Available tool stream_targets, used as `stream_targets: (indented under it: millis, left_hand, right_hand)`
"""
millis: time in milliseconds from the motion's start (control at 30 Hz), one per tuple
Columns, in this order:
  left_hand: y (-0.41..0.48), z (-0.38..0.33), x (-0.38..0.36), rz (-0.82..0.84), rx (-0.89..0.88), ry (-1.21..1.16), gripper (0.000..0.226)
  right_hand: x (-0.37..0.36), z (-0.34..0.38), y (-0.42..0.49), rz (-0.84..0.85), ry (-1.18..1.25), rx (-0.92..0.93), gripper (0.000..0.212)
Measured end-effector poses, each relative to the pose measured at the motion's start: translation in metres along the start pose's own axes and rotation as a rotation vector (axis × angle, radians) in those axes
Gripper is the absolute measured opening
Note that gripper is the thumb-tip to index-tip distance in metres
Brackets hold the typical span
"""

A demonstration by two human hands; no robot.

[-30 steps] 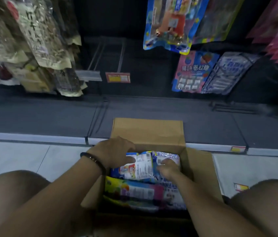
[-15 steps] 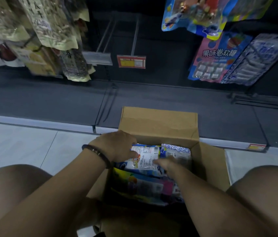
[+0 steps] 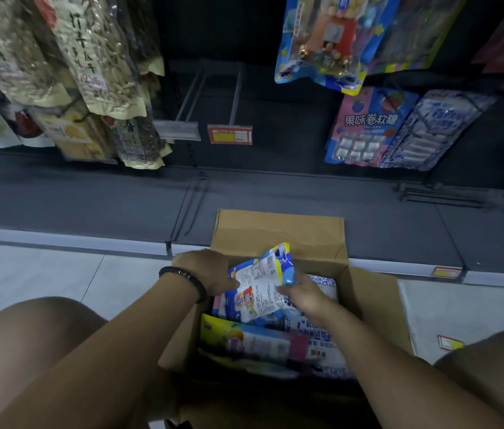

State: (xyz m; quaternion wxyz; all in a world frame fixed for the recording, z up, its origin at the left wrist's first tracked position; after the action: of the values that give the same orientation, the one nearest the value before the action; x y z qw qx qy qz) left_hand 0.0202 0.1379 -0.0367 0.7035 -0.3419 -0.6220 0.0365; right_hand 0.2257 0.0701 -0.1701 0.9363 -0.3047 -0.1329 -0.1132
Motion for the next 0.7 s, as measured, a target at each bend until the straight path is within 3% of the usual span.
stream_targets:
  millis: [133, 300, 433, 533, 600, 700]
  left_hand:
    - [-0.011, -0.008, 0.012, -0.043, 0.007, -0.25, 0.069]
    - [-0.038, -0.026, 0.03, -0.037, 0.046, -0.718, 0.057]
    - [-0.046, -0.036, 0.007, 0.204, 0.105, -1.361, 0.079]
    - [-0.044, -0.045, 0.014, 0.259, 0.133, -1.629, 0.091]
    - [-0.044, -0.049, 0.02, 0.214, 0.142, -1.681, 0.081]
    - [-0.045, -0.055, 0.02, 0.139, 0.122, -1.666, 0.053]
  right_hand:
    - [0.033, 0.05, -0.038, -0.071, 0.057, 0.201, 0.026]
    - [0.078, 0.102, -0.095, -0.159, 0.049, 0.45, 0.025]
    - [0.098, 0.123, -0.136, -0.322, -0.278, 0.676, 0.021]
    - [0.09, 0.136, -0.165, -0.415, -0.473, 0.926, 0.013]
    - [0.075, 0.136, -0.178, -0.368, -0.521, 1.095, 0.026]
    - [0.068, 0.127, -0.181, -0.277, -0.52, 1.133, 0.029]
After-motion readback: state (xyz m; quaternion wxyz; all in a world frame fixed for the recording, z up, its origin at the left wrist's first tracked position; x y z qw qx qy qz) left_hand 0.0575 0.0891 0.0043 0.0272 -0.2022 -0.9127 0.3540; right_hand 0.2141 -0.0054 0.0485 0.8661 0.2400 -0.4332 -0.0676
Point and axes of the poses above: each hand's wrist, its own y-axis towards the middle knuckle, its own x-axis out of the back of the hand, z = x × y, the point moved 9 cm from there along y, towards the middle knuckle, and after that the axes turned 7 degrees about -z, right-handed, at the moved point
